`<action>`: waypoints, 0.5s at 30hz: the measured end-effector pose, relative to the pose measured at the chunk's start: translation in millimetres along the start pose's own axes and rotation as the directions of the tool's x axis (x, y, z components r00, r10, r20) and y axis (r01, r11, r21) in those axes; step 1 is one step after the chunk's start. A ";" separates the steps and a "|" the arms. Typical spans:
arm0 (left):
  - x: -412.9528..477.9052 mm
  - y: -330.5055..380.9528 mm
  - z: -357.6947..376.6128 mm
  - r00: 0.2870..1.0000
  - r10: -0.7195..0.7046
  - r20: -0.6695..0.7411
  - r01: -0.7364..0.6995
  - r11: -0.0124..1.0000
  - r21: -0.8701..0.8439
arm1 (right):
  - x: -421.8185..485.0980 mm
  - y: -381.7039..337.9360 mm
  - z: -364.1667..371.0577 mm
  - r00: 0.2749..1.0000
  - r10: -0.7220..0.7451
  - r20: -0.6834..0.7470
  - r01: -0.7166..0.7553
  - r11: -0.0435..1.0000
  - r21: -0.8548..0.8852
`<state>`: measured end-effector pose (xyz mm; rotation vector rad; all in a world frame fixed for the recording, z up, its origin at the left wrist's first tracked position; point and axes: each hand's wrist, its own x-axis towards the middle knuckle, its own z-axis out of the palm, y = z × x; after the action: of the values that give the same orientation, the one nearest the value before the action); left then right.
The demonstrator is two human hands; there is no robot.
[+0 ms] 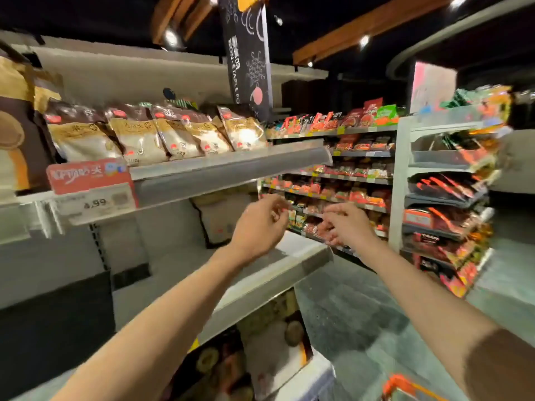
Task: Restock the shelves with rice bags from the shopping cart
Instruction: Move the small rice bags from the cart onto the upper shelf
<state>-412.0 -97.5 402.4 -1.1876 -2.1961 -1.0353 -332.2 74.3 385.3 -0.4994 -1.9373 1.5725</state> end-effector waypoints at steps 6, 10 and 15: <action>-142.8 -22.6 113.6 0.863 -0.267 0.428 0.392 0.889 -0.236 | -136.4 156.2 -40.4 0.962 0.271 -0.043 -0.273 0.960 -0.059; -228.7 2.7 182.2 0.727 -0.247 0.641 0.517 0.811 -0.274 | -238.8 231.5 -70.1 0.895 0.443 -0.047 -0.446 0.893 -0.062; -317.0 38.3 249.4 0.552 -0.211 0.806 0.599 0.773 -0.208 | -344.2 277.4 -117.3 0.790 0.529 -0.311 -0.607 0.746 -0.272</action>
<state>-215.4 -53.6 50.9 -1.5311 -3.1335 -1.5462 -16.2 13.0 60.4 -1.4876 -2.0092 1.4056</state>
